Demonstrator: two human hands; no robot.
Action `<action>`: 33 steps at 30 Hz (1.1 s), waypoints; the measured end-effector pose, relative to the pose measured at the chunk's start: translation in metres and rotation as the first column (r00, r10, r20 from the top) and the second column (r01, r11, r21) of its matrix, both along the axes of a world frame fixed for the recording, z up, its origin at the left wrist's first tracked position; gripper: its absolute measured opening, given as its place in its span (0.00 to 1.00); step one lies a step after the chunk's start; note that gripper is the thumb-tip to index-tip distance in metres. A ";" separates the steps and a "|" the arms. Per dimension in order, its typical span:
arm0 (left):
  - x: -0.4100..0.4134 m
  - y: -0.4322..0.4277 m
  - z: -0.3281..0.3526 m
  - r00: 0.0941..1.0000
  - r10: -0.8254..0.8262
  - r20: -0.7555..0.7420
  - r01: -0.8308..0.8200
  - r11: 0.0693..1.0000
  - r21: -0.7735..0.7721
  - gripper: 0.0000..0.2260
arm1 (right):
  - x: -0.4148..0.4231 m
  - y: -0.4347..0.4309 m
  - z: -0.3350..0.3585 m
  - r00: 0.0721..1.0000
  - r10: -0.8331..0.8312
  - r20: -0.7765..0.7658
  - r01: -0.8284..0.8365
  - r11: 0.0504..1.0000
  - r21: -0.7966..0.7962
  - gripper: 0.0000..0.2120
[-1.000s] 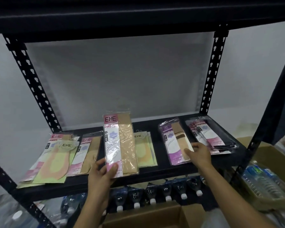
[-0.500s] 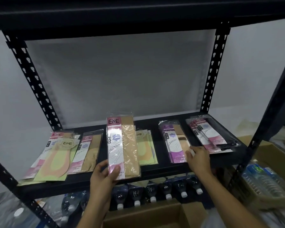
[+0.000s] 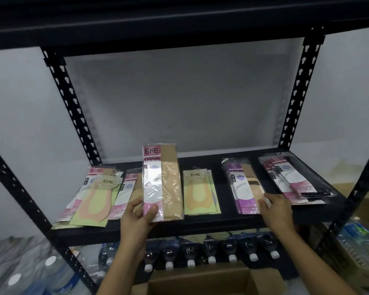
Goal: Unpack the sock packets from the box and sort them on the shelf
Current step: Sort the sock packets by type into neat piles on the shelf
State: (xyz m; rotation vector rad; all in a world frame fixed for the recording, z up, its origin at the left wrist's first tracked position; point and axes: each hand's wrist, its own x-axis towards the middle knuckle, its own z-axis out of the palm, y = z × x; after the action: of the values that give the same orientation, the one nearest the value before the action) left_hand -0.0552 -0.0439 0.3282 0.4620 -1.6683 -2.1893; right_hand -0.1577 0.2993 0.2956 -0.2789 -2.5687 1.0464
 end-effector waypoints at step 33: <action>-0.046 0.005 -0.008 0.941 0.240 0.238 0.119 0.424 -0.898 0.19 | 0.004 -0.002 0.000 1.000 -0.005 -0.008 0.005 1.000 0.027 0.15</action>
State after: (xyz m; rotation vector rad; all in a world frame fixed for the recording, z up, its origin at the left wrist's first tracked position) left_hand -0.1016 -0.0388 0.3202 0.5499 -2.6374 -0.8271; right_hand -0.1538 0.2969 0.2957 -0.2737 -2.5712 1.0086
